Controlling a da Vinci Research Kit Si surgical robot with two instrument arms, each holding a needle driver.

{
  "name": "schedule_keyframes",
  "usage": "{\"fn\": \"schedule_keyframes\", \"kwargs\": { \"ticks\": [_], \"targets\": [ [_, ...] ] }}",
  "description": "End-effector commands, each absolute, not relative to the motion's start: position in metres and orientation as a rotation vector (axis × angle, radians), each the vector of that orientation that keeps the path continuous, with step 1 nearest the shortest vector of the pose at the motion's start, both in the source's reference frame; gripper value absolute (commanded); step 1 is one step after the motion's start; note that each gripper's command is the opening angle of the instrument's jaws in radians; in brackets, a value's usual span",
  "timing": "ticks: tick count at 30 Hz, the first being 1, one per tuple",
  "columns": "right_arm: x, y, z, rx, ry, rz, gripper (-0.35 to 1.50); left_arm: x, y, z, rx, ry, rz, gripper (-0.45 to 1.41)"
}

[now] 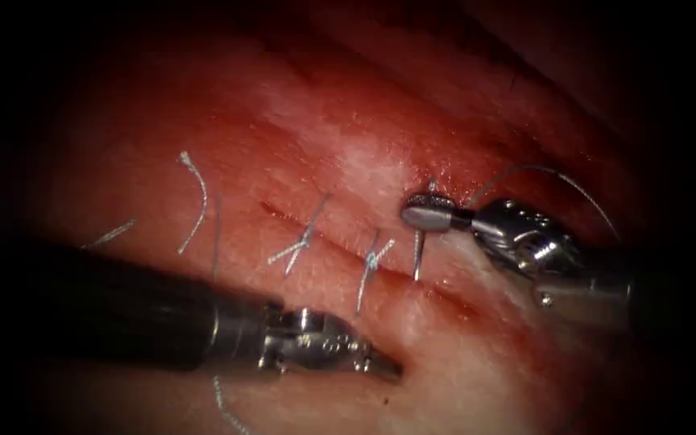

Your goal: Wound Closure

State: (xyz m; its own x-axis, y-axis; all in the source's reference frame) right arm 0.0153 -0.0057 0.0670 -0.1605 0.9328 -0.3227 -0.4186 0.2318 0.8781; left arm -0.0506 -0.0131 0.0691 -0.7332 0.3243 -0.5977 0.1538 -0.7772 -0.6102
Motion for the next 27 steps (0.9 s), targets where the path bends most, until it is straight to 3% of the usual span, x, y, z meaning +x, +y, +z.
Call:
{"fn": "schedule_keyframes", "kwargs": {
  "ticks": [1,9,22,27],
  "targets": [
    [0.016,-0.0061,0.0677,0.603,1.18,1.326,-0.35,-0.051,-0.0137,0.0695,-1.102,-1.009,2.652,0.0],
    [0.0161,-0.0065,0.0681,0.722,1.114,1.431,-0.35,-0.051,-0.0137,0.0695,-1.102,-1.009,2.652,0.0],
    [0.0173,-0.0095,0.0683,1.27,0.933,1.636,-0.35,-0.0508,-0.0137,0.0695,-1.104,-1.011,2.653,0.0],
    [0.0177,-0.0121,0.0672,1.336,0.896,1.617,-0.35,-0.0506,-0.0135,0.0694,-1.107,-1.019,2.652,0.0]
  ]
}}
